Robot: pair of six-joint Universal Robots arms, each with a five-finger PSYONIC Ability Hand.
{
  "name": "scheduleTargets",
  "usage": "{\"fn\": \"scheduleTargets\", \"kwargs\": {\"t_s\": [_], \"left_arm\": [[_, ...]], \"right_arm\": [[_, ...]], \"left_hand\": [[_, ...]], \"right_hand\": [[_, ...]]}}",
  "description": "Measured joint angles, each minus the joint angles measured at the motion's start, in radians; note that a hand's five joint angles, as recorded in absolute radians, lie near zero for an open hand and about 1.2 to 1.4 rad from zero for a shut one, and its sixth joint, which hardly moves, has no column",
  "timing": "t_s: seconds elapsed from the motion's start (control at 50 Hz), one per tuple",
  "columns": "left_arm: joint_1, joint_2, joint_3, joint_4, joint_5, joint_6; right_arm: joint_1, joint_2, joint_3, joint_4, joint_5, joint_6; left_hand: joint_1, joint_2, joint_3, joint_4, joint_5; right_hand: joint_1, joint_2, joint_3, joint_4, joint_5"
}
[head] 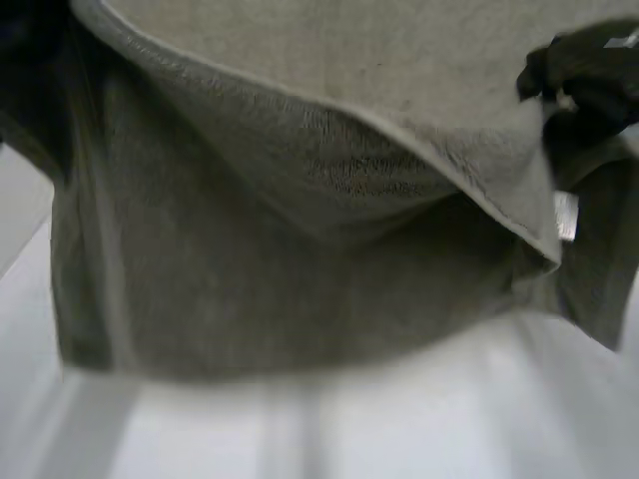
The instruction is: Fold the towel.
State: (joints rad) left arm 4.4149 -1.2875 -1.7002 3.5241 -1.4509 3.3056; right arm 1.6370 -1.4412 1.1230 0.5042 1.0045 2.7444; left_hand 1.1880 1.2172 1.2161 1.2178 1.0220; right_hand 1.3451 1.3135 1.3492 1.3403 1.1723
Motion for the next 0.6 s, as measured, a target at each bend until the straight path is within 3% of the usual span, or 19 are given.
{"fn": "scheduleTargets", "kwargs": {"t_s": [0.2,0.32,0.42,0.48,0.6], "left_arm": [[0.016,-0.445,0.115,-0.034,-0.004,0.004],[0.012,-0.625,0.330,-0.080,-0.012,0.000],[0.015,-0.622,0.458,-0.040,-0.027,-0.028],[0.024,-0.567,0.469,0.037,-0.053,-0.074],[0.038,-0.475,0.360,0.143,-0.080,-0.158]], "right_arm": [[0.099,0.335,-0.085,-0.002,0.085,-0.038],[0.141,0.423,-0.179,-0.214,0.228,0.040],[0.159,0.336,-0.109,-0.564,0.313,0.216],[0.156,0.250,-0.040,-0.717,0.323,0.315],[0.119,0.191,0.011,-0.693,0.240,0.406]], "left_hand": [[0.000,0.000,0.000,0.000,0.003],[0.000,0.000,0.000,0.000,0.003],[0.000,0.000,0.000,0.000,0.003],[0.000,0.000,0.000,0.000,0.003],[0.000,0.000,0.000,0.000,0.004]], "right_hand": [[0.000,0.000,0.000,0.000,0.000],[0.000,0.000,0.000,0.000,0.000],[0.000,0.000,0.000,0.000,0.000],[0.000,0.000,0.000,0.000,0.000],[0.000,0.000,0.000,0.000,0.000]]}}
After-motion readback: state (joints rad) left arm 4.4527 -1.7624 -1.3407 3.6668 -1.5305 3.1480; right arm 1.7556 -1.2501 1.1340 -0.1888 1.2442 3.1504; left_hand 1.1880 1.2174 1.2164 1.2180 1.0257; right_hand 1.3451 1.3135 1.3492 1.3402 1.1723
